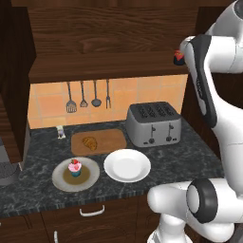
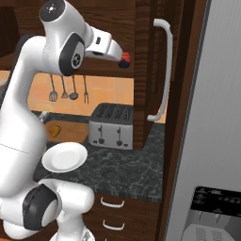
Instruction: From the different types of pastries on the counter, select a croissant and place it on the cutting board. Then retrieve a jar of jam from the cabinet and place it alongside the croissant on the cutting board.
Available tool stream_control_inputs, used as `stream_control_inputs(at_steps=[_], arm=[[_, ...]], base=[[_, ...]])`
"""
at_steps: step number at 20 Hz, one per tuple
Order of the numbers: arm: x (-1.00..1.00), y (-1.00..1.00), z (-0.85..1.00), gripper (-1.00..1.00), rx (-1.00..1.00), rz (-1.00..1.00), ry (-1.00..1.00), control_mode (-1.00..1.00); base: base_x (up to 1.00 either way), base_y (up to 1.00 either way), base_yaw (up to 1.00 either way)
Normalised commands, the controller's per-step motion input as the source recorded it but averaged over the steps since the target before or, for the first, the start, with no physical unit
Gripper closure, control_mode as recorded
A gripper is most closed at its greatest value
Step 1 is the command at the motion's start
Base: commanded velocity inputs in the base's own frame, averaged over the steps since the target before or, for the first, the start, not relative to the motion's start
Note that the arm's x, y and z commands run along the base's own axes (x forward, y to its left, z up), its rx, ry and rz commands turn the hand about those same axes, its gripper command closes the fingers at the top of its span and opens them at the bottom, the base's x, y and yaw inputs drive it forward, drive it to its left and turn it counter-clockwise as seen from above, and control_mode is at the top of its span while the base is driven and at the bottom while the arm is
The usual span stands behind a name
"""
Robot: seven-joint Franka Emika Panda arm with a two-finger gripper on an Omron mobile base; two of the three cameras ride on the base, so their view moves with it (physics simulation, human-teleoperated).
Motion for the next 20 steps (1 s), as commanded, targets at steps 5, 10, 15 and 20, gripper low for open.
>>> stream_control_inputs(at_steps=[5, 10, 15, 20], arm=[[0.34, -0.03, -0.08, -1.00, 0.00, 0.00, 0.00, -1.00], [0.29, -0.06, -0.02, -1.00, 0.01, 0.00, 0.00, -1.00], [0.09, -0.02, -0.12, -1.00, 0.00, 0.00, 0.00, -1.00], [0.20, -0.01, -0.08, -1.00, 0.00, 0.00, 0.00, -1.00]], base=[[0.00, 0.00, 0.00], [0.00, 0.00, 0.00], [0.00, 0.00, 0.00], [0.00, 0.00, 0.00]])
